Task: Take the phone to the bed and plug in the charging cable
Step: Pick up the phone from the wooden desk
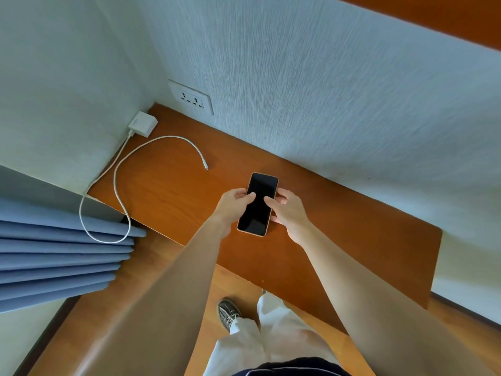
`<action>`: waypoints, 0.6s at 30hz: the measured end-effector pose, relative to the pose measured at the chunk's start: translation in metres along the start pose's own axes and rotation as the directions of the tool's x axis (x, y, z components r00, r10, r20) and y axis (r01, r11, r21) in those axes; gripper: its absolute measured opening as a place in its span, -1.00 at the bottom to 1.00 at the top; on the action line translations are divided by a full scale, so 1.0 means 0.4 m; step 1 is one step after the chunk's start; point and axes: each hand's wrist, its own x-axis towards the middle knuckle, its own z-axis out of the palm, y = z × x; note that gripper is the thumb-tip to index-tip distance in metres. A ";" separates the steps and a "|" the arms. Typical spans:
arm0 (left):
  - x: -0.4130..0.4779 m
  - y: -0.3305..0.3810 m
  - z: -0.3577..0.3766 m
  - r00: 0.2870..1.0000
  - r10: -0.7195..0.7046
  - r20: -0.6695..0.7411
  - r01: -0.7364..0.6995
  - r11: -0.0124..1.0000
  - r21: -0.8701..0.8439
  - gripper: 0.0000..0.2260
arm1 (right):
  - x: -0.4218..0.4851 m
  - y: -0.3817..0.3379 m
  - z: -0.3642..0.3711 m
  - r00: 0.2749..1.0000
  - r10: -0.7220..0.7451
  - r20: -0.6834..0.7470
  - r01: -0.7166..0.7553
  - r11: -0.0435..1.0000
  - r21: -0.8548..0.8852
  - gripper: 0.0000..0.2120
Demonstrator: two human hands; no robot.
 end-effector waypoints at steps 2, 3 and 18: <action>-0.006 -0.006 0.000 1.000 0.006 0.016 -0.006 1.000 -0.022 -0.53 | -0.007 -0.002 0.014 1.000 0.010 0.000 -0.010 1.000 -0.007 -0.60; -0.010 -0.006 0.004 0.999 0.015 0.035 -0.013 0.999 -0.035 -0.55 | -0.015 -0.005 0.024 1.000 0.010 0.000 -0.010 1.000 -0.025 -0.63; -0.316 0.217 -0.151 0.842 0.446 -0.303 -0.524 0.810 -0.264 -0.73 | -0.305 -0.352 0.181 0.872 -0.474 0.124 0.474 0.880 0.028 -0.75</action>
